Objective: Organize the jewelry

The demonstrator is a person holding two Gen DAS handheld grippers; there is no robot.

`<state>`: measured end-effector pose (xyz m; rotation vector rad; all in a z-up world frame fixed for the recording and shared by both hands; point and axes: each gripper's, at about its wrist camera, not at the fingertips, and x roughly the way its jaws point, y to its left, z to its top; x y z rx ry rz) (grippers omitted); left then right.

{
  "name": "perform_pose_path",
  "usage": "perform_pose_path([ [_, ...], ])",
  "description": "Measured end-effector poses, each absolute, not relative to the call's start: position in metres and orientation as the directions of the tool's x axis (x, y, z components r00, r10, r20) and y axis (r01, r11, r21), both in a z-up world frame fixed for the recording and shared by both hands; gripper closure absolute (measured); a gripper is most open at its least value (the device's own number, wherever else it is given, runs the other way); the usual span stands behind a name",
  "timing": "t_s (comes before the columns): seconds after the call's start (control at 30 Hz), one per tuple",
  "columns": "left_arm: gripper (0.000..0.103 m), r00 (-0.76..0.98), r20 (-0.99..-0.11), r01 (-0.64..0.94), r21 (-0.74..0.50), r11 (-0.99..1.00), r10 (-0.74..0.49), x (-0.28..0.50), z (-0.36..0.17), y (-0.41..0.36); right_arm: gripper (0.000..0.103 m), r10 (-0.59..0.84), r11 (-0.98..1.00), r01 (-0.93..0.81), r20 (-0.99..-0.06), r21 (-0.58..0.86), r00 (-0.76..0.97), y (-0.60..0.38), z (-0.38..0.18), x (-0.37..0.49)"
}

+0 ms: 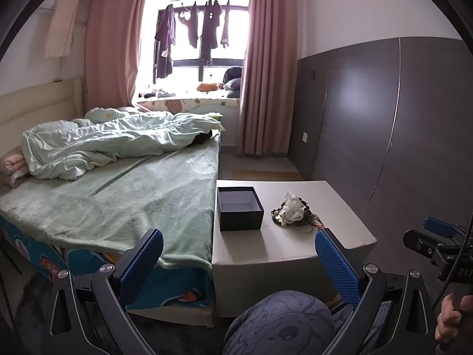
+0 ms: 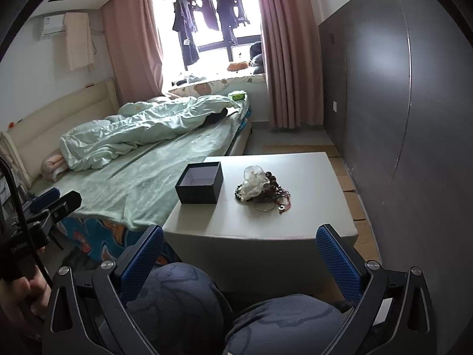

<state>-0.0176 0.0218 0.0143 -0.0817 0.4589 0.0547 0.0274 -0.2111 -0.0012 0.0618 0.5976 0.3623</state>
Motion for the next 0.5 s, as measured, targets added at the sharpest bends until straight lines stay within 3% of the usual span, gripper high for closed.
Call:
perform_pose_path([
  [0.5, 0.0, 0.896, -0.442, -0.068, -0.076, 0.995, 0.028, -0.0199, 0.0153, 0.0259, 0.0, 0.344, 0.938, -0.309, -0.53, 0.157, 0.775, -0.2031, 0.0013, 0.0234],
])
